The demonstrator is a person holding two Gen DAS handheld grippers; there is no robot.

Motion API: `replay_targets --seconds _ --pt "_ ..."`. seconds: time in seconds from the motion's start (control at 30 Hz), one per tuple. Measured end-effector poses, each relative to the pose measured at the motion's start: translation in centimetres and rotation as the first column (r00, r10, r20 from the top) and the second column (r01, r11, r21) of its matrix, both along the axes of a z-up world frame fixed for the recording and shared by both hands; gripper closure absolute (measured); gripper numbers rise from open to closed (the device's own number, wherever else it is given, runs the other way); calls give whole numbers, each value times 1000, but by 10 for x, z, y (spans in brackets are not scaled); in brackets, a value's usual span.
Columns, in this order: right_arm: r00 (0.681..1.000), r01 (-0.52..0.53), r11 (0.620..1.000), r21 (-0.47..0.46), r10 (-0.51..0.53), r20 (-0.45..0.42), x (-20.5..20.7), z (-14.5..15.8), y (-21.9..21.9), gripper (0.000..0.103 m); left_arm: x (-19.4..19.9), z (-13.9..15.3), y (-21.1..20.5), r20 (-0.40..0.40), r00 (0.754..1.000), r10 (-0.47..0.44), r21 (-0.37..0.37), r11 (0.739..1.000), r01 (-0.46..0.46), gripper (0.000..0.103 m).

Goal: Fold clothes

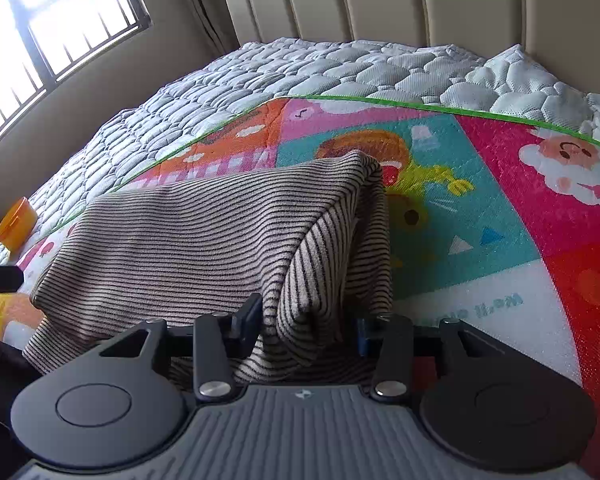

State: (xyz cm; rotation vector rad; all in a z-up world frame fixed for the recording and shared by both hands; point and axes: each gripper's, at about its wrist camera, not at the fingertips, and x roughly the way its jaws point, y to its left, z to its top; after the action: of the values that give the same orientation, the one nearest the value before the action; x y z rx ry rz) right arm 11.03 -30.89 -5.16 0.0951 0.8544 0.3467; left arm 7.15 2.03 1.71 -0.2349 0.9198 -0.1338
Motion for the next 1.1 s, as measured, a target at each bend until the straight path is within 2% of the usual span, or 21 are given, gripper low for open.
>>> replay_targets --seconds 0.03,0.07,0.13,0.2,0.23,0.27,0.3,0.33,0.37,0.43,0.5,0.57,0.63,0.7,0.77,0.83,0.93,1.1 --pt "1000 -11 1000 -16 11 9 -1 1 3 56 6 0 0 13 1000 0 1 1000 0 9" --pt "1000 -22 999 -31 23 19 -2 1 7 54 14 -5 -2 6 1000 -10 7 1000 10 5" --pt "998 -44 997 -63 46 37 -5 2 14 38 30 -19 -8 -21 999 -32 29 999 33 5" --pt "996 -64 993 -95 70 54 -7 3 21 36 41 -33 -18 -35 998 -44 67 997 46 9" --pt "995 -75 991 -112 82 63 -8 5 24 44 44 -38 -23 -32 998 -49 91 994 52 20" --pt "992 -84 987 -135 95 79 -8 10 25 54 46 -43 -28 -29 998 -54 116 992 57 40" --pt "990 -92 983 -158 108 94 -9 15 26 70 48 -45 -31 -32 998 -50 135 989 53 50" --pt "987 -98 980 -174 118 108 -9 20 26 75 46 -42 -31 -33 998 -49 129 990 53 63" --pt "987 -91 987 -135 107 117 -9 31 20 76 44 -37 -30 -32 998 -51 113 992 55 68" --pt "987 -81 996 -47 87 133 -10 53 9 78 35 -19 -25 -18 997 -69 80 994 70 70" --pt "991 -75 997 29 72 111 -11 60 -2 78 21 -2 -20 -11 996 -83 44 996 83 70" --pt "997 -58 993 100 51 66 -11 58 -13 78 9 2 -18 -23 995 -93 38 995 94 70" --pt "1000 -12 994 104 12 -1 -11 34 -19 77 2 -7 -19 -52 993 -103 70 992 106 68" --pt "998 35 998 50 -32 -62 -9 7 -18 71 0 -27 -21 -100 991 -94 107 989 105 68" --pt "999 27 999 31 -26 -38 -9 7 -14 69 0 -42 -22 -132 988 -78 132 987 95 65" --pt "1000 16 1000 2 -16 -14 -11 8 -10 62 0 -44 -23 -131 989 -72 146 985 91 59" --pt "999 8 1000 -26 -9 -32 -9 -1 -6 52 1 -40 -20 -134 989 -60 150 985 80 53" --pt "1000 -18 997 -72 17 -8 -11 -2 4 46 -4 -30 -18 -133 989 -58 136 988 77 46"
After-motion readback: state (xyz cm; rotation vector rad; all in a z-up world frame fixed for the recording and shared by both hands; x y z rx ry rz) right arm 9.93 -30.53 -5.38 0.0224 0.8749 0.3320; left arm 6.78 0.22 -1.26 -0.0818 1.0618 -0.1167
